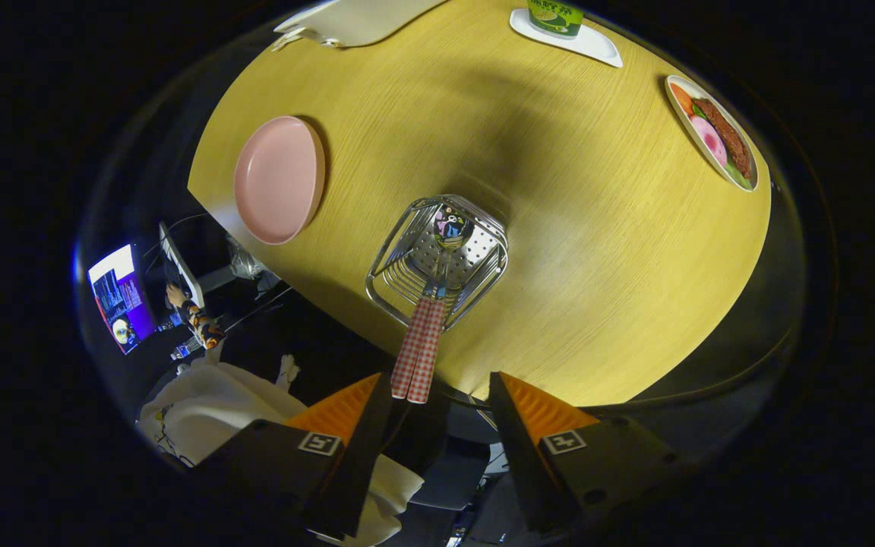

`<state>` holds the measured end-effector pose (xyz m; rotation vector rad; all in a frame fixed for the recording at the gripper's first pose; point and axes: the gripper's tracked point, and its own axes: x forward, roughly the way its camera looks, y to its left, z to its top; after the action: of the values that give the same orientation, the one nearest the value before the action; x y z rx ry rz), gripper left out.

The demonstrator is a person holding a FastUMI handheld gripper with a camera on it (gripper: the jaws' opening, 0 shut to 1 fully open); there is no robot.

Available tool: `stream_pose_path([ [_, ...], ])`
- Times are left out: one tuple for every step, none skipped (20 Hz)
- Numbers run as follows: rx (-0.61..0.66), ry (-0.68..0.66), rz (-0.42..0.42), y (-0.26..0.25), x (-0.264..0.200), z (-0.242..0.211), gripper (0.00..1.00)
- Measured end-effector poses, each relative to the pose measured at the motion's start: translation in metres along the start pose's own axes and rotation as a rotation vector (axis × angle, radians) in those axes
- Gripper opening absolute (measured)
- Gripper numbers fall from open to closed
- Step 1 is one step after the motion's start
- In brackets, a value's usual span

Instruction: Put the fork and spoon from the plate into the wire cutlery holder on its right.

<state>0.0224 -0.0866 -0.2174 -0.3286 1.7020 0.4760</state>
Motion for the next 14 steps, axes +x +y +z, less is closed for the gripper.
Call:
stream_pose_path([
  [0.004,-0.038,0.006,0.002,-0.002,0.0,0.88],
  [0.012,-0.075,0.013,0.007,-0.005,0.0,0.91],
  [0.023,-0.108,0.023,0.011,-0.01,-0.001,0.99],
  [0.043,-0.148,0.046,0.018,-0.014,0.0,1.0],
  [0.072,-0.184,0.074,0.026,-0.022,0.001,1.0],
  [0.107,-0.222,0.102,0.034,-0.03,0.001,1.0],
  [0.137,-0.265,0.122,0.038,-0.039,0.003,0.99],
  [0.157,-0.31,0.124,0.038,-0.047,0.003,1.0],
  [0.169,-0.357,0.12,0.037,-0.054,0.005,1.0],
  [0.183,-0.404,0.121,0.038,-0.062,0.004,0.99],
  [0.204,-0.451,0.121,0.04,-0.071,0.005,1.0],
  [0.222,-0.501,0.114,0.042,-0.08,0.005,1.0],
  [0.228,-0.545,0.101,0.041,-0.087,0.003,0.99],
  [0.239,-0.594,0.096,0.044,-0.095,0.002,1.0],
])
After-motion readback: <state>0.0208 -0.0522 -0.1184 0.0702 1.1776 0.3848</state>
